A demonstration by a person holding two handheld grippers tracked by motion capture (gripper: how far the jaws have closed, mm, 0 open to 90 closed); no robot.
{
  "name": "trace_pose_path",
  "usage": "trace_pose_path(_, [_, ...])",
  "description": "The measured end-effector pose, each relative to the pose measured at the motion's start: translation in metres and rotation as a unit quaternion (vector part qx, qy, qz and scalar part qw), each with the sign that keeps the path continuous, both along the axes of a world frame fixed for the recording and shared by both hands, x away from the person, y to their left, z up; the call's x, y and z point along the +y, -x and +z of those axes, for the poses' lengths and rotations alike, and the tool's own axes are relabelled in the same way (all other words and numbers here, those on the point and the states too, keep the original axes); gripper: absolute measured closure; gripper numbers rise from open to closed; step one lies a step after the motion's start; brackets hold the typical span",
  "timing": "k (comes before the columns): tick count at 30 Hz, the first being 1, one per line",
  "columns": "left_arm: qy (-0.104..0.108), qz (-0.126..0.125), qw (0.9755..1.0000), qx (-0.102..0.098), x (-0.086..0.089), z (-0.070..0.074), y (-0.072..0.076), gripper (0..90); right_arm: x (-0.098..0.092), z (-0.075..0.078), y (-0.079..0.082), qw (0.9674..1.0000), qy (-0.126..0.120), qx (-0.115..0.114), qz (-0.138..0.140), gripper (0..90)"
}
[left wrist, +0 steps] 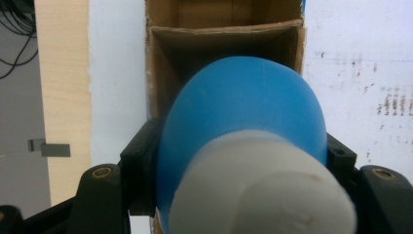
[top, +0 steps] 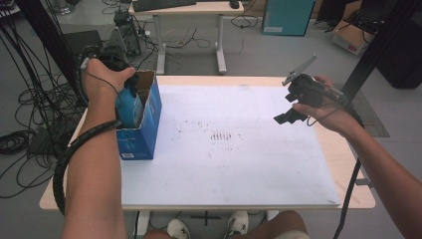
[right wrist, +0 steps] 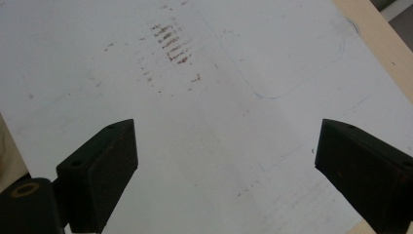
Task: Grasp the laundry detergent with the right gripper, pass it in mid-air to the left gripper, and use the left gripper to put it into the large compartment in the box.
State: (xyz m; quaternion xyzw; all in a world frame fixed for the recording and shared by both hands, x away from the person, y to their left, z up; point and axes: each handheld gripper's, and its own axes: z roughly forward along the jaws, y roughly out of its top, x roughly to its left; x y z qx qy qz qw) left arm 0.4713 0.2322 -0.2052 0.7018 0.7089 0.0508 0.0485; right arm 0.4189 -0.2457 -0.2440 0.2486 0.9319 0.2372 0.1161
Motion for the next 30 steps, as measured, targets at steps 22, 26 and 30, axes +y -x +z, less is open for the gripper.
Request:
trace_pose_path(22, [-0.004,-0.014,0.9998,0.015,-0.009,-0.045,-0.004,35.9,0.002,-0.003,-0.002,1.0,0.001,0.001,-0.002,8.4])
trace_pose_path(26, [-0.003,-0.012,0.9998,0.015,-0.007,-0.049,-0.004,35.9,0.003,-0.004,-0.003,1.0,0.0,0.0,-0.003,8.5])
trace_pose_path(30, [-0.006,-0.012,0.9998,0.015,-0.005,-0.051,-0.004,35.9,0.004,-0.004,-0.004,1.0,0.002,0.002,-0.002,8.4])
